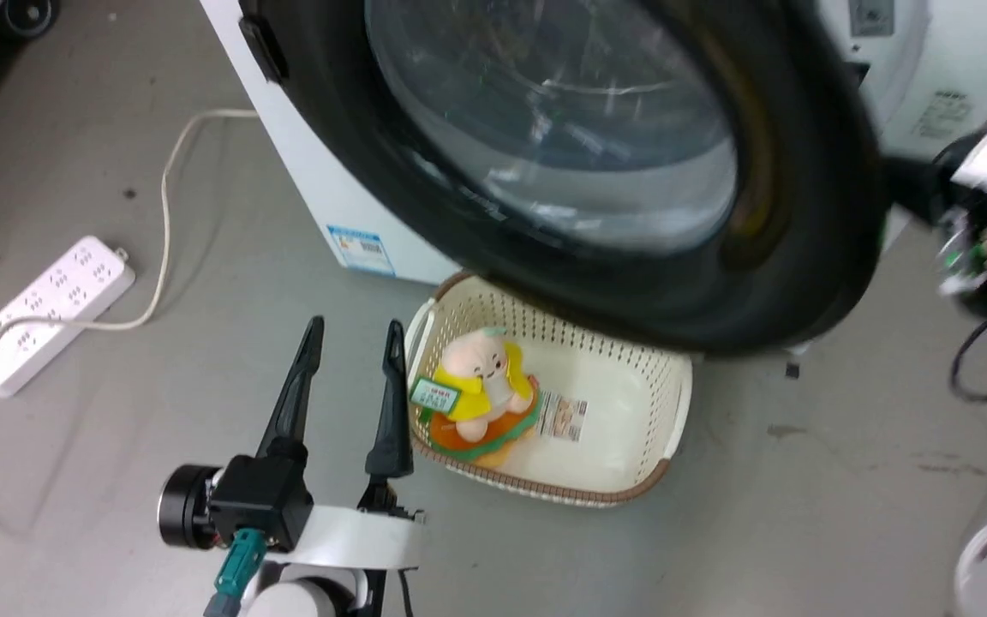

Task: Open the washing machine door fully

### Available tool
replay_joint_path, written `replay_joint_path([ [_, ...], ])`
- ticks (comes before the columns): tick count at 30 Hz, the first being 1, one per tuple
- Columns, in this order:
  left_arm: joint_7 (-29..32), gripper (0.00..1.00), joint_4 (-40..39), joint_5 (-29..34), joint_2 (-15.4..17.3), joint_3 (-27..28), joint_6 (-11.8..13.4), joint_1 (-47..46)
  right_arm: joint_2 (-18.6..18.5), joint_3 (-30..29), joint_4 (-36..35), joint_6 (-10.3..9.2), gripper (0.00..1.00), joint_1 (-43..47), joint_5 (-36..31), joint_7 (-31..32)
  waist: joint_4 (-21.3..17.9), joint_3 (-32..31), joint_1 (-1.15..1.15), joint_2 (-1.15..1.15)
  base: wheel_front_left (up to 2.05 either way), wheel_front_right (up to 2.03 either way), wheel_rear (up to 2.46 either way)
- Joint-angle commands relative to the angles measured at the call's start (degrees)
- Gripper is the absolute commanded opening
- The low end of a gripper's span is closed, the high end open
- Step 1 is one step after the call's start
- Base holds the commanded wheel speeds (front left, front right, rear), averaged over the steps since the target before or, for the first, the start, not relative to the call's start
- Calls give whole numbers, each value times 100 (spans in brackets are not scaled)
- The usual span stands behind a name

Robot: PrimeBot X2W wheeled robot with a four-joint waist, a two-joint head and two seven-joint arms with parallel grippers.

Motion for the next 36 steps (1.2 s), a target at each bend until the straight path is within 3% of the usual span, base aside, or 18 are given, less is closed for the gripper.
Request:
replay_joint_path([
  [1,-32,100,27,47,6,32,-34,86,95,52,-29,11,0,219,98,83,-49,-153,0,0,0,0,0],
  [7,-32,100,56,107,6,139,-116,292,113,534,-147,11,0,891,486,306,-136,-491,0,0,0,0,0],
  [15,-32,100,101,154,6,184,-191,495,115,1377,-131,11,0,1604,1502,278,-205,-778,0,0,0,0,0],
  [16,-32,100,131,186,6,197,-219,586,115,1773,-186,11,0,1885,1902,264,-219,-866,0,0,0,0,0],
  [31,-32,100,375,174,6,159,-360,1028,116,4301,-753,11,0,3098,4342,-214,-161,-1212,0,0,0,0,0],
  [32,-32,100,418,172,6,144,-373,1123,116,5239,-939,11,0,3329,4931,-639,-81,-1221,0,0,0,0,0],
  [36,-32,100,435,147,6,158,-360,1137,116,5456,-942,11,0,3327,5064,-844,-54,-1225,0,0,0,0,0],
])
